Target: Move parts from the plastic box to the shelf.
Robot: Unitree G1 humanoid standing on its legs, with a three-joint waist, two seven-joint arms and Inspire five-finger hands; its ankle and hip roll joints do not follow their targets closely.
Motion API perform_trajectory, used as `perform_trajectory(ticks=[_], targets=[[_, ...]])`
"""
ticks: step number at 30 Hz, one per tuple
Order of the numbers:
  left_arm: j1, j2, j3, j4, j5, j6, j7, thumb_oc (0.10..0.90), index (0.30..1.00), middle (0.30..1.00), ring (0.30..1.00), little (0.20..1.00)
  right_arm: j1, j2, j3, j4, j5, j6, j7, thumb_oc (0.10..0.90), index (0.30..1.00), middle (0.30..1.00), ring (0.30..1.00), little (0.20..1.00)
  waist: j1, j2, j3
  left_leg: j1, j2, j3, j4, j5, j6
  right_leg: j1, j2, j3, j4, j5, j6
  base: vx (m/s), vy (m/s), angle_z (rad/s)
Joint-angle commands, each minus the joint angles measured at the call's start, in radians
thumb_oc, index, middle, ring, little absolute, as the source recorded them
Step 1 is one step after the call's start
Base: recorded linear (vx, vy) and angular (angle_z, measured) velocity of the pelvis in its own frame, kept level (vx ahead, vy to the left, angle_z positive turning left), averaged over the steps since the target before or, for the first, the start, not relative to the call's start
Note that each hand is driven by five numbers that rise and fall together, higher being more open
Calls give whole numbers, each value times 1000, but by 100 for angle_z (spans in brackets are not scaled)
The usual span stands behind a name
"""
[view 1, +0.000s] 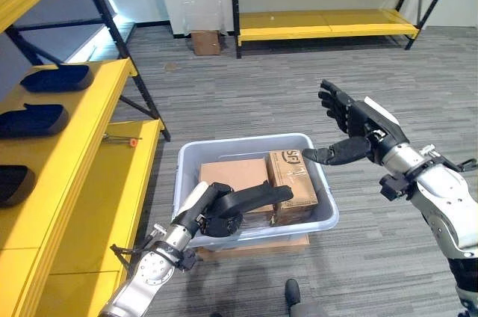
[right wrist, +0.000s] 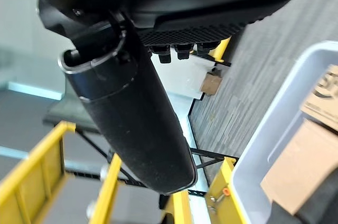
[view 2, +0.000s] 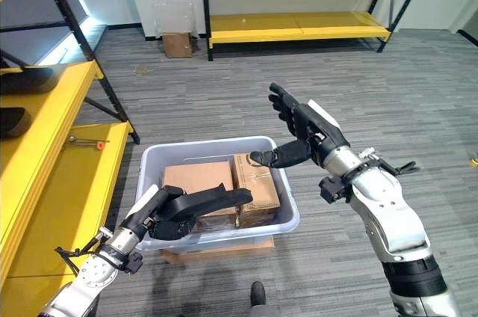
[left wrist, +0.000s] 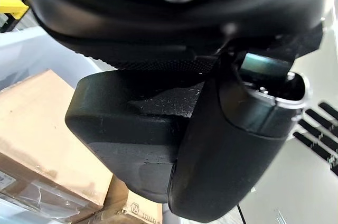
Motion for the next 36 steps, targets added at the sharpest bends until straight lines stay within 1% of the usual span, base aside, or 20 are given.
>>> perform_trajectory(ticks=[1, 4, 7, 9, 10, 12, 14, 15, 16, 21, 22, 23, 24, 29, 30, 32, 33, 34, 35, 36], targets=[[-59, 3, 115, -149, 2, -168, 147, 400, 300, 300, 300, 300, -41, 75, -109, -108, 85, -201, -85, 900, 1000, 1000, 1000, 1000, 4, -20, -64, -5, 17, -118, 48, -45, 20, 45, -57, -8, 6, -24, 45, 11, 8, -8], [-51, 2, 166, -204, 15, -156, 195, 400, 300, 300, 300, 300, 18, 133, -113, -117, 36, -182, -93, 900, 1000, 1000, 1000, 1000, 5, -12, -63, -6, 16, -121, 47, -45, 23, 45, -60, -10, 6, -27, 45, 6, 8, -5], [-48, 6, 232, -243, 37, -167, 239, 400, 300, 300, 300, 300, 76, 191, -84, -109, 49, -142, -124, 900, 1000, 1000, 1000, 1000, 6, -6, -64, -7, 18, -123, 47, -41, 20, 47, -62, -17, 6, -31, 44, 10, -7, 0], [-47, 18, 260, -265, 31, -168, 249, 400, 300, 300, 300, 300, 93, 205, -64, -84, 59, -141, -147, 900, 1000, 1000, 1000, 1000, 10, -5, -64, -6, 19, -127, 46, -39, 20, 49, -63, -23, 6, -32, 43, 19, -23, 1], [-45, 27, 292, -292, 40, -171, 273, 400, 300, 300, 300, 300, 106, 232, -42, -52, 122, -144, -163, 900, 1000, 1000, 1000, 1000, 17, -3, -64, -8, 20, -133, 44, -34, 18, 51, -63, -32, 6, -34, 42, 36, -47, 3], [-39, 35, 321, -310, 69, -181, 306, 400, 300, 300, 300, 300, 117, 268, -19, -19, 147, -147, -169, 900, 1000, 1000, 1000, 1000, 26, -3, -68, -11, 21, -143, 43, -30, 16, 54, -64, -43, 6, -38, 40, 45, -58, 6], [-38, 36, 333, -320, 77, -180, 333, 400, 300, 300, 300, 300, 126, 287, 11, -2, 153, -156, -185, 900, 1000, 1000, 1000, 1000, 33, -1, -68, -13, 22, -148, 42, -27, 14, 56, -65, -53, 6, -41, 37, 50, -52, 6], [-33, 33, 349, -335, 80, -174, 358, 400, 300, 300, 300, 300, 134, 310, 36, 13, 129, -136, -186, 900, 1000, 1000, 1000, 1000, 41, 1, -70, -16, 23, -156, 41, -26, 13, 59, -66, -63, 6, -45, 35, 64, -62, 7], [-29, 29, 360, -346, 90, -165, 376, 400, 300, 300, 300, 300, 140, 324, 61, 28, 128, -144, -178, 900, 1000, 1000, 1000, 1000, 46, 2, -70, -19, 23, -161, 43, -25, 13, 62, -67, -69, 6, -47, 33, 58, -54, 11], [-4, 20, 390, -366, 129, -152, 425, 400, 300, 300, 300, 300, 159, 342, 114, 50, 123, -142, -142, 900, 1000, 1000, 1000, 1000, 68, 3, -73, -33, 24, -181, 55, -24, 9, 70, -69, -97, 6, -56, 26, 48, -58, 15], [6, 18, 401, -374, 133, -150, 428, 400, 300, 300, 300, 300, 161, 345, 128, 55, 123, -144, -143, 900, 1000, 1000, 1000, 1000, 83, 3, -75, -39, 24, -190, 62, -24, 7, 74, -69, -109, 6, -60, 23, 47, -59, 12], [9, 18, 402, -376, 134, -149, 428, 400, 300, 300, 300, 300, 161, 345, 130, 56, 122, -144, -142, 900, 1000, 1000, 1000, 1000, 82, 3, -76, -40, 25, -192, 63, -24, 6, 74, -69, -110, 6, -60, 22, 78, -116, 19], [30, 13, 422, -394, 156, -144, 441, 400, 300, 300, 300, 300, 160, 346, 153, 70, 109, -147, -133, 900, 1000, 1000, 1000, 1000, 107, 4, -78, -52, 24, -212, 77, -25, 4, 81, -68, -133, 6, -67, 15, 54, -95, 16], [62, 14, 449, -417, 203, -129, 485, 400, 300, 300, 300, 300, 148, 344, 183, 88, 114, -161, -135, 900, 1000, 1000, 1000, 1000, 153, 8, -84, -87, 32, -256, 93, -13, -9, 86, -58, -188, 6, -82, -1, 40, -121, 31], [75, 11, 460, -423, 225, -116, 508, 400, 300, 300, 300, 300, 137, 345, 197, 99, 96, -166, -145, 900, 1000, 1000, 1000, 1000, 177, 12, -87, -105, 38, -279, 96, -3, -18, 88, -52, -214, 6, -89, -8, 18, -96, 37], [89, 7, 470, -428, 244, -114, 533, 400, 300, 300, 300, 300, 127, 345, 212, 108, 73, -174, -153, 900, 1000, 1000, 1000, 1000, 196, 18, -87, -117, 48, -296, 87, 16, -28, 89, -49, -237, 6, -95, -15, 8, -59, 41], [91, 6, 471, -429, 247, -113, 535, 400, 300, 300, 300, 300, 126, 346, 214, 110, 73, -176, -154, 900, 1000, 1000, 1000, 1000, 196, 18, -87, -119, 50, -298, 84, 20, -29, 89, -48, -241, 7, -96, -16, -7, -18, 34], [99, 2, 476, -430, 257, -113, 551, 400, 300, 300, 300, 300, 122, 346, 222, 113, 69, -172, -151, 900, 1000, 1000, 1000, 1000, 207, 23, -86, -127, 60, -305, 71, 38, -37, 89, -48, -257, 8, -99, -19, -26, 5, 32], [114, -3, 487, -440, 257, -117, 565, 400, 300, 300, 300, 300, 123, 343, 235, 112, 41, -180, -172, 900, 1000, 1000, 1000, 1000, 225, 30, -85, -140, 82, -312, 44, 75, -53, 93, -47, -288, 10, -106, -22, -27, 7, 36], [116, -4, 489, -441, 258, -118, 565, 400, 300, 300, 300, 300, 123, 342, 236, 113, 39, -185, -177, 900, 1000, 1000, 1000, 1000, 225, 30, -86, -142, 84, -314, 40, 80, -55, 93, -46, -293, 10, -106, -23, -32, 24, 43]])
